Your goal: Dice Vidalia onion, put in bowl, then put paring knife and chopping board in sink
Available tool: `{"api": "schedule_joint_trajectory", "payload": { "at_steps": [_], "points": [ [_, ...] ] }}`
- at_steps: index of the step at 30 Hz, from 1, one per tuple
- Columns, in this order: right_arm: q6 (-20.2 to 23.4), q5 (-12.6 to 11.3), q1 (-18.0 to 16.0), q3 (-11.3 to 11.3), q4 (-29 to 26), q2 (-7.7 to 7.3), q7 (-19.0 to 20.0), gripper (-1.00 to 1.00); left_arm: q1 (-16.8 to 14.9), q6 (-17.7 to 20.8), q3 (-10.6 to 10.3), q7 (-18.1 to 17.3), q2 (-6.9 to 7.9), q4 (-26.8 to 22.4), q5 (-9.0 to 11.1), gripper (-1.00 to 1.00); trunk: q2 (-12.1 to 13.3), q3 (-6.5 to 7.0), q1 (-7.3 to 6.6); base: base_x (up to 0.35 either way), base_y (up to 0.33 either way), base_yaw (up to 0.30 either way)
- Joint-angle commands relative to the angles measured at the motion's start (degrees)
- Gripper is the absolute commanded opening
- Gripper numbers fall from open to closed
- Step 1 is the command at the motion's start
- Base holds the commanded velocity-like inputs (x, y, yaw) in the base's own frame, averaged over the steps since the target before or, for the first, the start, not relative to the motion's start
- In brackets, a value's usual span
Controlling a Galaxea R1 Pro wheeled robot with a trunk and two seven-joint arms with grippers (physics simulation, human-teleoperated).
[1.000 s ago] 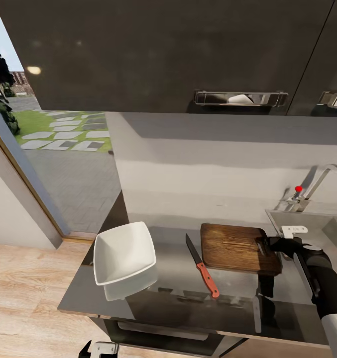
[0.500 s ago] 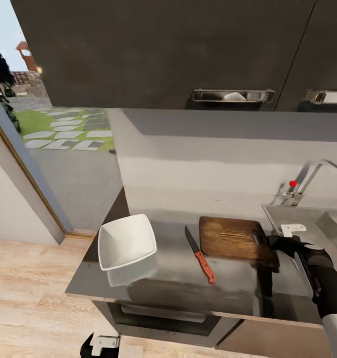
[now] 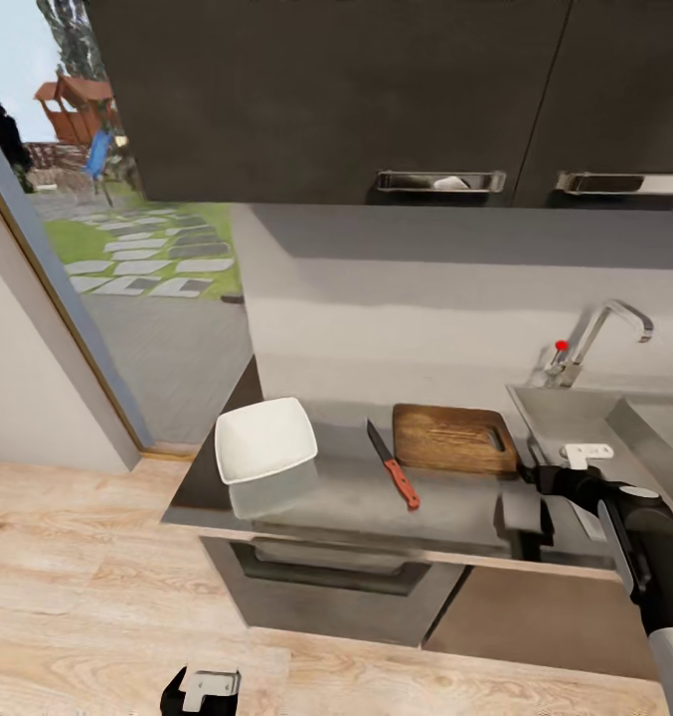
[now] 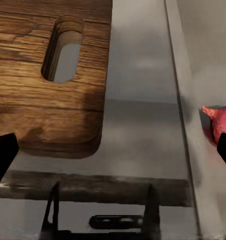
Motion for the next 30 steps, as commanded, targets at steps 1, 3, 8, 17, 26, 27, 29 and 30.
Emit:
{"api": "schedule_joint_trajectory", "payload": {
  "at_steps": [1,3,8,17,26,27,29,30],
  "points": [
    [0.3,0.6,0.0,-0.1,-0.1,0.01,0.8,1.0,-0.1,-0.3,-0.4,0.6,-0.03,0.2,-0.4,1.0,-0.1,-0.1,0.01,-0.112,0.026,0.0],
    [0.3,0.6,0.0,-0.2,-0.1,0.01,0.9,1.0,-0.1,-0.3,-0.4,0.6,-0.03,0.2,-0.4,1.0,-0.1,-0.1,0.01,-0.081,0.018,0.0],
    [0.3,0.6,0.0,-0.2,-0.1,0.01,1.2,1.0,-0.1,-0.3,-0.4,0.6,-0.03,0.2,-0.4,1.0,-0.1,-0.1,0.01,-0.028,0.006,0.0],
    [0.4,0.6,0.0,-0.2,-0.1,-0.01,1.3,1.0,-0.1,-0.3,-0.4,0.6,-0.03,0.2,-0.4,1.0,-0.1,-0.1,0.01,-0.005,0.001,0.0],
    [0.4,0.7,0.0,-0.2,-0.1,0.0,1.3,1.0,-0.1,-0.3,-0.4,0.6,-0.03,0.2,-0.4,1.0,-0.1,-0.1,0.01,-0.139,0.0,0.0],
    [0.4,0.7,0.0,-0.2,-0.1,-0.01,1.3,1.0,-0.1,-0.3,-0.4,0.6,-0.03,0.2,-0.4,1.0,-0.1,-0.1,0.01,-0.303,0.0,0.0],
    [0.4,0.7,0.0,-0.2,-0.1,0.0,1.3,1.0,-0.1,-0.3,-0.4,0.6,-0.03,0.2,-0.4,1.0,-0.1,-0.1,0.01,-0.312,0.0,0.0],
    [0.4,0.7,0.0,-0.2,-0.1,0.0,1.3,1.0,-0.1,-0.3,-0.4,0.6,-0.03,0.2,-0.4,1.0,-0.1,-0.1,0.01,-0.321,0.0,0.0]
  ]
}}
